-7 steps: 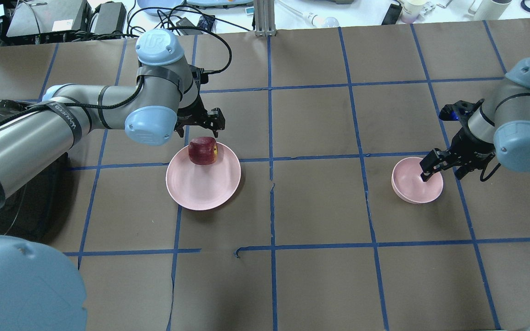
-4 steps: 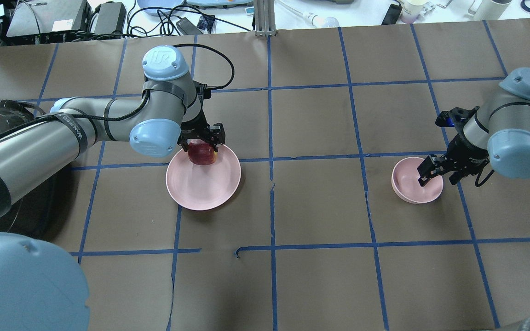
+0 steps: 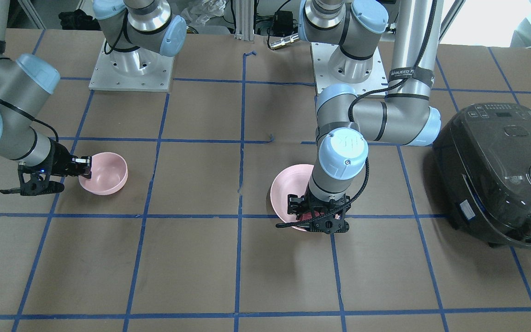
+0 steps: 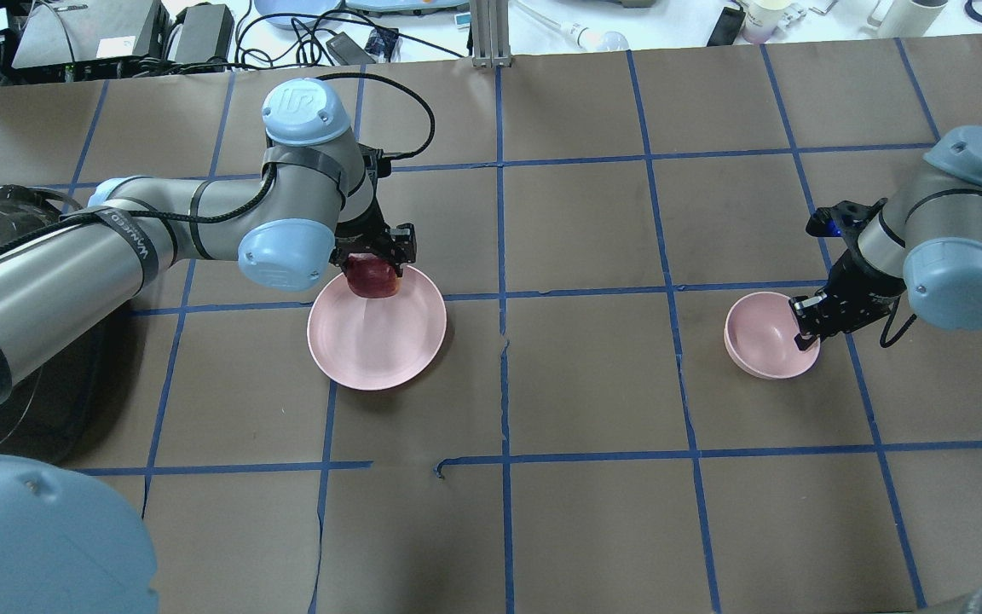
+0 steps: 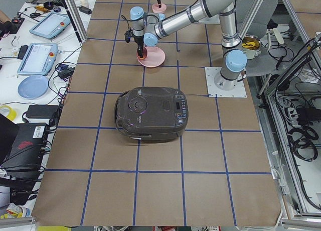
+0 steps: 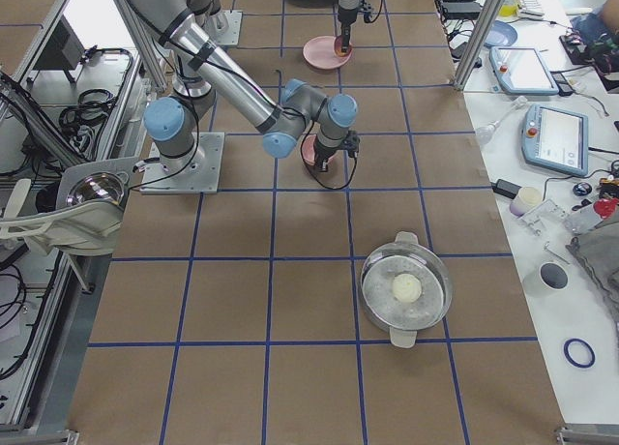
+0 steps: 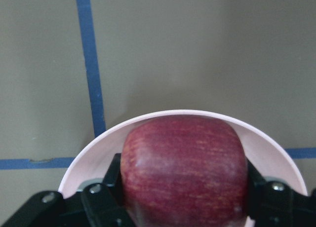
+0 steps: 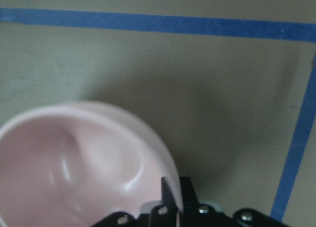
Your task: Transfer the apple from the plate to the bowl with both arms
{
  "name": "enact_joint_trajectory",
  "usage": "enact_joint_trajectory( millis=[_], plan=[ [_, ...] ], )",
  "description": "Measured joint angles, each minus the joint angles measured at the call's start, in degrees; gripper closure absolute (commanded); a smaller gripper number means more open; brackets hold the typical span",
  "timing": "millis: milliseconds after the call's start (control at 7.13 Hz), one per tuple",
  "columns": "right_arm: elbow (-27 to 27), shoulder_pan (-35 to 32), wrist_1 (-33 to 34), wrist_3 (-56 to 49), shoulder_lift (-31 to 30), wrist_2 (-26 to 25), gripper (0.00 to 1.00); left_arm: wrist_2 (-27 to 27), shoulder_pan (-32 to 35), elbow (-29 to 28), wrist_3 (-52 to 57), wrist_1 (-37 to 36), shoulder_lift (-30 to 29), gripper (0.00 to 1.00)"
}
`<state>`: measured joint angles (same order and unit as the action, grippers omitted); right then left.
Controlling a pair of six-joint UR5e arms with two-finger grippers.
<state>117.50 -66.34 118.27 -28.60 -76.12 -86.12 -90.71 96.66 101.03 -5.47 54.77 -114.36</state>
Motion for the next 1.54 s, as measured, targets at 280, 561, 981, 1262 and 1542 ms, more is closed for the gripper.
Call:
enact_joint_trajectory(
  millis=[280,561,981,1262,1542],
  plan=[
    [-1.35,-1.17,-2.07,1.53,-0.60,2.70,1.00,-0.10,-0.02,-0.32,-0.16,0.52,1.82,0.97],
    [-3.69,-6.12,-6.89,10.98,-0.73,6.30,1.00,-0.14,-0.10,-1.84,-0.22,2.52,3.24,0.99],
    [-4.02,-18.87,-7.61,28.26,-0.17,8.77,1.00,-0.17,-0.40,-4.80,0.09,7.56,4.69,0.99],
    [-3.87,-21.29,-6.49,32.27,0.66,11.12,1.00,-0.76,-0.80,-5.02,0.51,8.28,5.01,1.00],
    [-3.76,-21.60,-4.86,32.75,2.15,10.96,0.67,-2.18,-0.92,-5.03,1.16,8.31,4.81,1.00]
  ],
)
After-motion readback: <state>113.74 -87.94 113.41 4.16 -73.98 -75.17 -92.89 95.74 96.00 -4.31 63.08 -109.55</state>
